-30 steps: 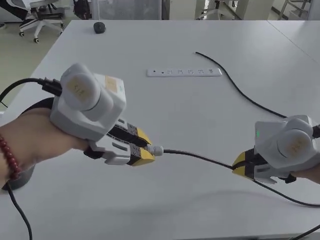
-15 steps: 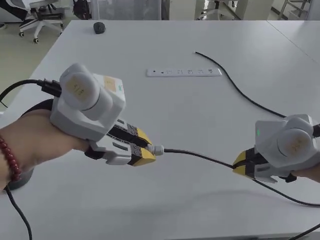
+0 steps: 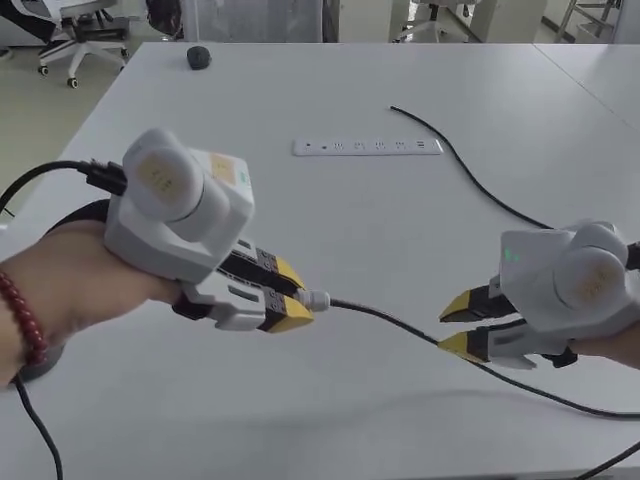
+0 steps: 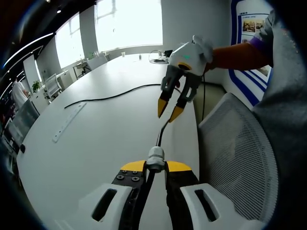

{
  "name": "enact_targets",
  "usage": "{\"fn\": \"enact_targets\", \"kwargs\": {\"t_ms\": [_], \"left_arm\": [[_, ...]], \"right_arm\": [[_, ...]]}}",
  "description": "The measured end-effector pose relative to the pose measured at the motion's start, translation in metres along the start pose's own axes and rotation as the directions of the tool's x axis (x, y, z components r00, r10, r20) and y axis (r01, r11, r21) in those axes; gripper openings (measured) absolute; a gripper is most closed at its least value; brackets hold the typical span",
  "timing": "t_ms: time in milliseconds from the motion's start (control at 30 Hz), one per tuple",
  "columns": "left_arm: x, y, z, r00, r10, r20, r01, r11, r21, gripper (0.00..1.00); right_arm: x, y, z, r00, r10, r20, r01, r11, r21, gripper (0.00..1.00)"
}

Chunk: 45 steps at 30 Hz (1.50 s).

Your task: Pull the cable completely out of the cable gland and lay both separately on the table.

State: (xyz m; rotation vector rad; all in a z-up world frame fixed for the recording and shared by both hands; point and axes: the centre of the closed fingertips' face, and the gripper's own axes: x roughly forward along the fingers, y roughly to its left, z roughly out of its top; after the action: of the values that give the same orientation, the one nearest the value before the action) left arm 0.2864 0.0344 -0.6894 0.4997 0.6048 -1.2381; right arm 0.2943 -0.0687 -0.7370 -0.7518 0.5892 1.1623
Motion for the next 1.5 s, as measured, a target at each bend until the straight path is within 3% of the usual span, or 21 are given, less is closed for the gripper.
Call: {"fn": "enact_targets", "kwargs": {"t_ms": [100,367,733,900,1267,1500], "left_arm": [[0.0,0.0,-0.001,1.0,0.0,-0.003,0.0,1.0,-0.002,0.15],[0.001,0.0,0.001,1.0,0.0,-0.001,0.0,1.0,0.0,0.15],[0.003,-0.003,0.005,1.0,-0.008,0.005,0.008,1.0,0.003,0.15],[0.004,-0.005,0.007,0.9999,-0.01,0.01,0.01,1.0,0.006,0.15],[0.005,-0.007,0.01,0.9997,-0.014,0.019,0.014,1.0,0.011,0.15],[0.004,-0.008,0.01,0.9995,-0.021,0.023,0.021,1.0,0.011,0.15]], "right_arm": [[-0.003,0.004,0.024,0.9984,0.01,0.056,-0.009,1.0,-0.009,0.11],[-0.004,0.011,0.063,0.9939,0.026,0.107,-0.019,0.998,-0.066,0.1],[-0.003,0.016,0.099,0.988,0.035,0.15,-0.014,0.99,-0.138,0.09],[0.004,0.02,0.098,0.9917,0.051,0.118,-0.03,0.985,-0.171,0.08],[0.011,0.023,0.101,0.9919,0.068,0.108,-0.046,0.98,-0.196,0.0],[0.01,0.023,0.101,0.9911,0.074,0.11,-0.051,0.979,-0.199,0.0]]}}
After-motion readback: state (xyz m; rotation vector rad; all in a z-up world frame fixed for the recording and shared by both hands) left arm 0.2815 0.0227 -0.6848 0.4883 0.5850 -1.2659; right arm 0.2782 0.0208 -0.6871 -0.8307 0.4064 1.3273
